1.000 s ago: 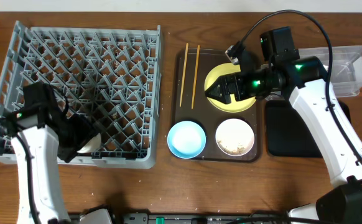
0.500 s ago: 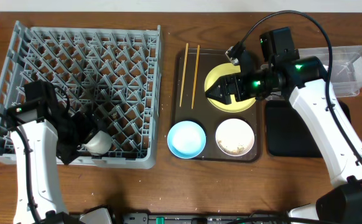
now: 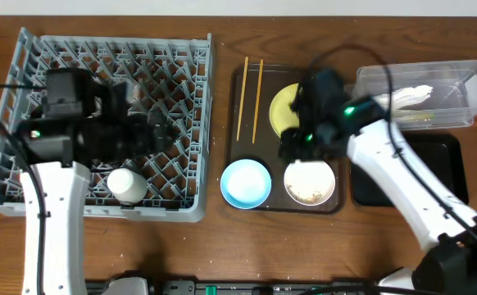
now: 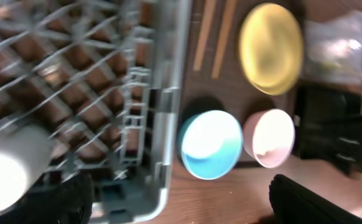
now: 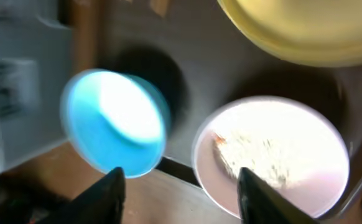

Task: Sort waste into correct bins and load items into the dishwasher
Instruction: 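Grasp the rim of the white rice bowl with the right gripper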

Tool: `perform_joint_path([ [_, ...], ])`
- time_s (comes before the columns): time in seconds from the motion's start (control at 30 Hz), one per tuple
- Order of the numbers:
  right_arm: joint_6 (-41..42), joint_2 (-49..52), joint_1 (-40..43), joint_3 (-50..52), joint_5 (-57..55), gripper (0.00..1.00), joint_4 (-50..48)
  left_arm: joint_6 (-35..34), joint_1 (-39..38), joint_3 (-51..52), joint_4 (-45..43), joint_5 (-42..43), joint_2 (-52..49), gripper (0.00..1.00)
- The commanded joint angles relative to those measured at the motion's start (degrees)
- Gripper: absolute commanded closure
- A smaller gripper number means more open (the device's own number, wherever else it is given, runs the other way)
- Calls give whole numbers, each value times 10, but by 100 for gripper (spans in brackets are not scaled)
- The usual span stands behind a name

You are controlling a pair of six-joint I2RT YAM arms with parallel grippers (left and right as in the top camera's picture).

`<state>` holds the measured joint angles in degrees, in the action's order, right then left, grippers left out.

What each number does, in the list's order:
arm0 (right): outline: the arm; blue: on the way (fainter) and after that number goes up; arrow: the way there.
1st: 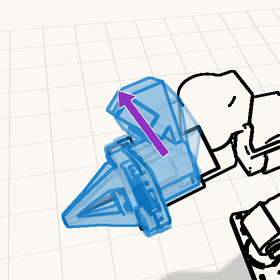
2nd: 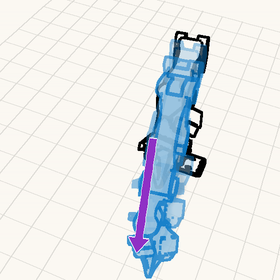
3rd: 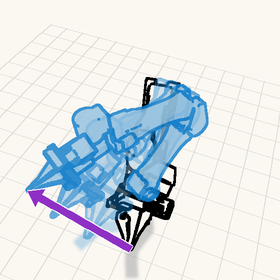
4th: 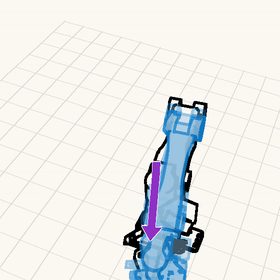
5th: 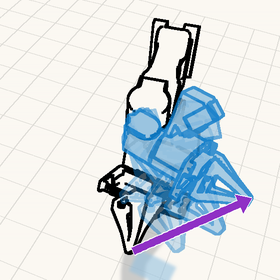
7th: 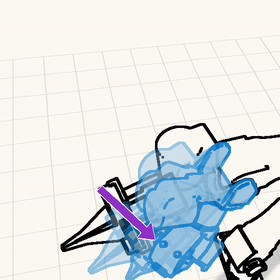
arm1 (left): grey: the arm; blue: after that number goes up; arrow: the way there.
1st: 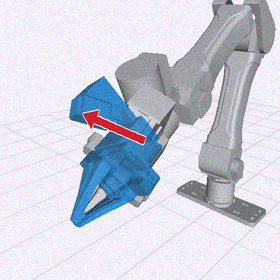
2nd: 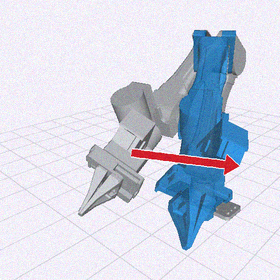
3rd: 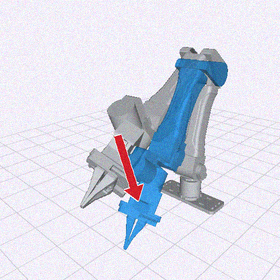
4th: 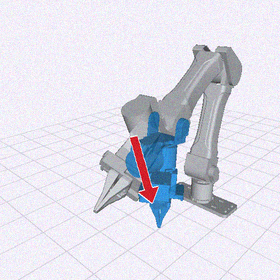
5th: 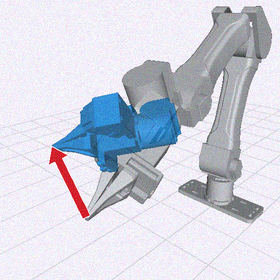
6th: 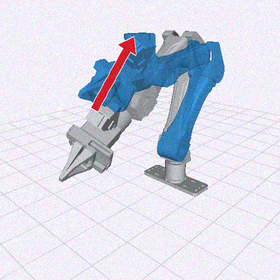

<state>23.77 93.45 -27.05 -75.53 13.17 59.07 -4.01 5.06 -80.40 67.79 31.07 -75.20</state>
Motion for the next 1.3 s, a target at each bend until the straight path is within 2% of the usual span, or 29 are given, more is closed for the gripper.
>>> perform_joint_path([
  [0.0, 114, -10, -23, 63, -88, 48, -34, 20, -22, -10, -11, 23, 8, 1],
  [0.23, 117, -9, -35, 165, -60, 53, -170, 21, -27, -10, -13, 30, 7, 1],
  [0.4, 107, -2, -42, 176, -63, 57, -200, 21, -27, -10, -13, 30, 7, 1],
  [0.5, 122, 13, -43, 176, -75, 66, -203, 21, -27, -10, -14, 30, 7, 0],
  [0.63, 188, 50, -43, 176, -88, 76, -200, 21, -27, -10, -15, 30, 7, 0],
  [0.67, 194, 57, -43, 176, -88, 77, -201, 21, -27, -10, -15, 30, 7, 0],
  [0.8, 205, 78, -41, 176, -86, 96, -201, 21, -27, -10, -15, 30, 7, 4],
  [0.87, 205, 76, -39, 173, -87, 99, -198, 21, -27, -10, -15, 30, 7, 4],
  [1.07, 161, 71, -28, 152, -73, 99, -158, 21, -27, -10, -15, 30, 7, 4],
  [1.13, 99, 52, -12, 135, -10, 99, -150, 21, -27, -10, -15, 30, 7, 4],
  [1.27, 33, 2, 36, 124, 123, 99, -169, 21, -27, -10, -17, 30, 7, 4],
])
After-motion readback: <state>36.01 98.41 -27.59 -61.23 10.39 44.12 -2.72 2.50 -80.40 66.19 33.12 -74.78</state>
